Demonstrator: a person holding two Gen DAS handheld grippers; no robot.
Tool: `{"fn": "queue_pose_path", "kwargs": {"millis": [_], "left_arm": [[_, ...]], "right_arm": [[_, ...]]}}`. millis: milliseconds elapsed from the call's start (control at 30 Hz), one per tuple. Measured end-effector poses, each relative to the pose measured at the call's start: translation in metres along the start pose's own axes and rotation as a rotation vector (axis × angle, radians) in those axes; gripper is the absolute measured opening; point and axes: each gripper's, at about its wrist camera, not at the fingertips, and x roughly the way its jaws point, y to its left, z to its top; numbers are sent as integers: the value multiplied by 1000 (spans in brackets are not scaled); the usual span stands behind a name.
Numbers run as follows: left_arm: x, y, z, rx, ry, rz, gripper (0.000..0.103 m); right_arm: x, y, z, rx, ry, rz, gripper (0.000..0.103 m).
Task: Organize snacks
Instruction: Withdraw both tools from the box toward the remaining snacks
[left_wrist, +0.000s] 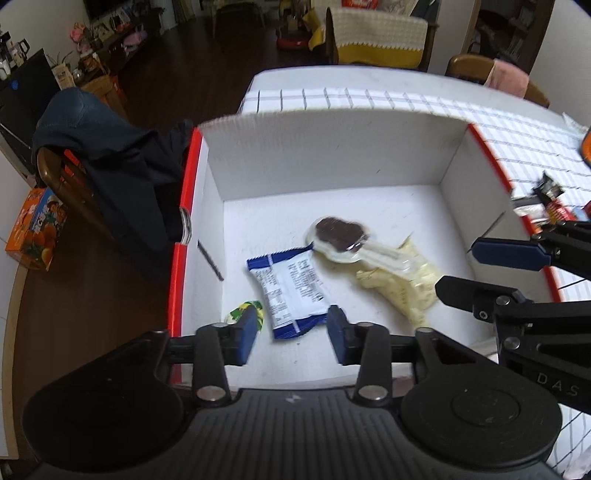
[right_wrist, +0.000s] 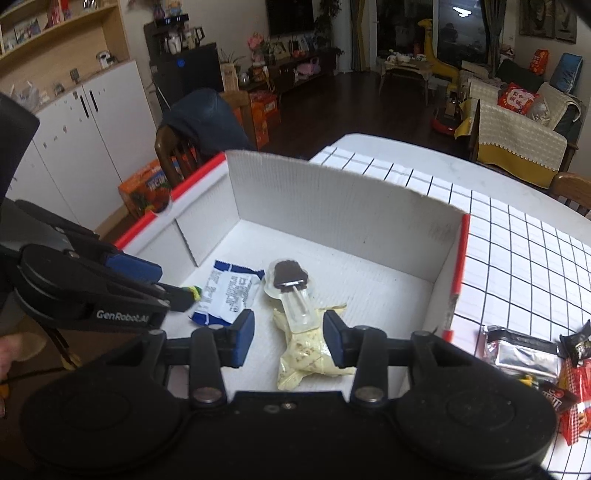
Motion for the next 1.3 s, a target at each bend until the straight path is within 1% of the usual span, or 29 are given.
{"fn": "queue_pose_path", "kwargs": {"millis": [67, 300, 367, 400, 433, 467, 500, 533, 567, 633, 767, 900, 967, 1133, 1300], "left_arm": [[-10, -3, 0, 2, -28, -9, 53], [-46, -23, -1, 11, -124, -47, 65], [-56, -29, -1, 16, -152, -56, 70], [-60, -33, -1, 18, -165, -59, 71], [-65, -36, -1, 20, -176, -63, 72], [-68, -40, -1, 20, -185, -69, 73], [-72, -43, -1, 21, -195, -75, 74], [-75, -47, -2, 21, -205, -79, 75], [-79, -51, -2, 23, -217, -85, 77], [-86, -60, -3, 29, -241, -94, 80], [-96, -81, -4, 46, -282, -109, 85], [-97, -104, -4, 63, -293, -139, 86], [-96, -115, -3, 70, -292, -157, 86], [-91, -147, -2, 78, -273, -201, 86], [-82, -182, 0, 83, -269, -222, 86]], "right_arm": [[-11, -1, 0, 13, -17, 3, 40], [-44, -13, -5, 67, -67, 4, 43], [-54, -18, -8, 84, -82, 4, 47], [-59, -20, -10, 90, -92, 1, 48], [-64, -23, -12, 95, -101, -6, 54], [-69, -26, -14, 103, -111, -16, 63], [-74, -30, -17, 113, -123, -23, 68], [-79, -33, -20, 124, -132, -29, 78], [-84, -36, -22, 136, -141, -36, 82], [-91, -43, -27, 153, -152, -44, 82], [-107, -59, -38, 174, -177, -59, 88], [-124, -76, -52, 198, -192, -75, 90], [-130, -86, -59, 209, -197, -81, 98], [-146, -114, -77, 236, -197, -98, 103], [-157, -145, -95, 246, -169, -147, 103]]}}
